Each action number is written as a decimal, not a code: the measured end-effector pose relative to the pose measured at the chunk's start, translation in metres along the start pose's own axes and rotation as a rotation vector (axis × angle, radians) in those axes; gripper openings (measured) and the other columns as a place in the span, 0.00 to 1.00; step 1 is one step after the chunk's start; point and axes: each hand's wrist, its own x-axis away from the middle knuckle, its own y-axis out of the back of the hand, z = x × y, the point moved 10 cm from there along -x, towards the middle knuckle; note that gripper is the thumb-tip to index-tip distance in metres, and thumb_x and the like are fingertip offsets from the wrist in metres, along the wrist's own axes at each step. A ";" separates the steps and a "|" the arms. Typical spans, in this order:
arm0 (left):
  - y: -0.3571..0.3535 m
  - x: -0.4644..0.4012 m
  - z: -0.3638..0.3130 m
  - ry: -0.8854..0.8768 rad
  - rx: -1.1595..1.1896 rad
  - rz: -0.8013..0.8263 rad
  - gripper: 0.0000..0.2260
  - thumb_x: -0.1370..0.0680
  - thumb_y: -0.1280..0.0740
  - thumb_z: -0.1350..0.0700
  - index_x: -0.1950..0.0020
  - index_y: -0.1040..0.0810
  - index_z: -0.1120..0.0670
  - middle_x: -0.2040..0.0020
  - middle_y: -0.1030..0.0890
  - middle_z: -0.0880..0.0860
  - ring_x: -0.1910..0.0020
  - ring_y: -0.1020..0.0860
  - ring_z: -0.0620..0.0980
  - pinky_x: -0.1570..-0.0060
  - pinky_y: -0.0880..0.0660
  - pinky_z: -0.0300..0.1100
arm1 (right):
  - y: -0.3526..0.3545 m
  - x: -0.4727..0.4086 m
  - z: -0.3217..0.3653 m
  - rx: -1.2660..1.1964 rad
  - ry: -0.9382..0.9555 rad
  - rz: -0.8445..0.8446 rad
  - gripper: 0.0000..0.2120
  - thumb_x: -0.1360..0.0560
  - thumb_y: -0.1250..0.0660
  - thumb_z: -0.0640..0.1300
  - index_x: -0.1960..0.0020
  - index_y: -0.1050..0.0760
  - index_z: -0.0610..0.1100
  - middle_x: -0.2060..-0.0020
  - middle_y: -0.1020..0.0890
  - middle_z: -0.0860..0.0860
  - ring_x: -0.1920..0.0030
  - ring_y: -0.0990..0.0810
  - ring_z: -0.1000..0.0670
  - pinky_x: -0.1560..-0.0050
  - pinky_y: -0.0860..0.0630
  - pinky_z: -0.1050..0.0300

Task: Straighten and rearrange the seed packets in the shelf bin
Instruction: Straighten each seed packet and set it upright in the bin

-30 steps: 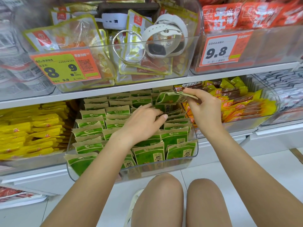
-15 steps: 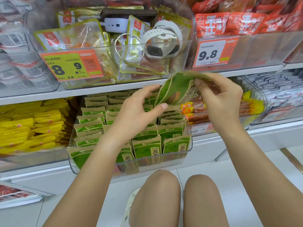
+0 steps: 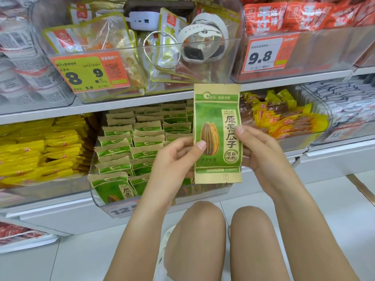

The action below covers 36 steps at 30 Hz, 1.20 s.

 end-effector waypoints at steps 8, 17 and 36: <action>0.011 0.015 0.016 0.008 0.031 -0.129 0.13 0.23 0.33 0.51 0.40 0.20 0.51 0.48 0.15 0.50 0.48 0.17 0.48 0.45 0.21 0.49 | -0.005 0.023 -0.032 -0.100 -0.075 -0.042 0.20 0.31 0.34 0.53 0.44 0.20 0.45 0.56 0.15 0.50 0.61 0.18 0.53 0.63 0.22 0.61; 0.011 0.027 -0.009 -0.255 -0.433 -0.259 0.09 0.22 0.32 0.59 0.52 0.24 0.44 0.48 0.21 0.43 0.49 0.22 0.37 0.56 0.23 0.34 | -0.003 0.032 -0.027 -0.030 -0.006 -0.132 0.13 0.26 0.33 0.43 0.43 0.19 0.42 0.58 0.14 0.47 0.62 0.16 0.51 0.65 0.21 0.61; -0.014 0.027 0.019 0.066 0.071 -0.002 0.20 0.33 0.34 0.40 0.53 0.27 0.54 0.63 0.23 0.48 0.64 0.23 0.42 0.66 0.27 0.32 | -0.030 0.028 -0.014 0.046 0.064 -0.088 0.17 0.29 0.29 0.55 0.59 0.24 0.40 0.64 0.20 0.51 0.59 0.21 0.55 0.43 0.23 0.48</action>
